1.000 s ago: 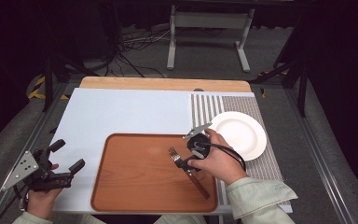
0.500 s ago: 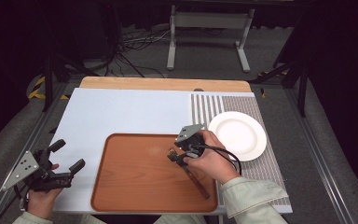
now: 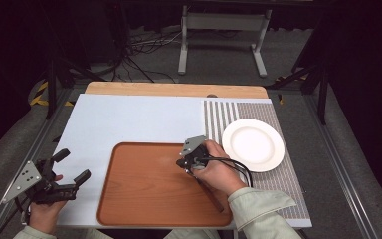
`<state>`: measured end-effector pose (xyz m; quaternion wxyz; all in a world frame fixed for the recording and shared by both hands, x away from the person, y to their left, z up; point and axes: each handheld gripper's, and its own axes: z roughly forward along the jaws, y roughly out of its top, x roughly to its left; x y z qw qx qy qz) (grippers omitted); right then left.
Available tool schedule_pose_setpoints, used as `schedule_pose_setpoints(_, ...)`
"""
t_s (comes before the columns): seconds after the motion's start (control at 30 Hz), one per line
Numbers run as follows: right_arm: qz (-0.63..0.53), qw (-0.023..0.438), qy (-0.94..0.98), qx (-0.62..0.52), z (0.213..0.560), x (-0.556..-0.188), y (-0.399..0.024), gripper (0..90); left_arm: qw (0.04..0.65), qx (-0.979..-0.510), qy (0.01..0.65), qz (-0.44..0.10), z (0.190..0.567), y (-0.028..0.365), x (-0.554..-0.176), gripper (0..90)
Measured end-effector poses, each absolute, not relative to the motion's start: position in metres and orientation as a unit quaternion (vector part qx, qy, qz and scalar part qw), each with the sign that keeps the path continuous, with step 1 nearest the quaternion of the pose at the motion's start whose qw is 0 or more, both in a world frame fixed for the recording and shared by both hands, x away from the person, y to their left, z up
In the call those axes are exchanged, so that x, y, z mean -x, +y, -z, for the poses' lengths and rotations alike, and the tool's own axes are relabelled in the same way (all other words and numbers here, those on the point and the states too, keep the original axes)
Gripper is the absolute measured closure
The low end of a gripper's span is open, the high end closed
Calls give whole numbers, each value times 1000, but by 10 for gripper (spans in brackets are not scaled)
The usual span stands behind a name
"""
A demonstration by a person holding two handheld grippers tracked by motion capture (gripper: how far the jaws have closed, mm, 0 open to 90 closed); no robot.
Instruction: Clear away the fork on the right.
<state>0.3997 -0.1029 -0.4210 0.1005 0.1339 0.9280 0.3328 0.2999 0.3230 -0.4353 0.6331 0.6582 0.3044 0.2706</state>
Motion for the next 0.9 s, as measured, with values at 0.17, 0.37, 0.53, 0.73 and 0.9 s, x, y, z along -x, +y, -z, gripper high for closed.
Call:
schedule_pose_setpoints(0.17, -321, 94, 934, -129, 429, -402, -97, 900, 633, -658, 304, -271, 435, 323, -300, 2)
schedule_pose_setpoints(0.37, -309, 90, 938, -128, 435, -403, -95, 900, 633, -658, 304, -272, 435, 323, -300, 2)
schedule_pose_setpoints(0.53, -304, 90, 940, -129, 438, -404, -95, 900, 633, -658, 304, -272, 435, 323, -300, 2)
schedule_pose_setpoints(0.73, -300, 97, 941, -126, 439, -406, -96, 900, 633, -658, 304, -272, 435, 324, -300, 2)
schedule_pose_setpoints(0.9, -295, 103, 941, -128, 439, -408, -98, 900, 633, -658, 304, -272, 435, 323, -300, 2)
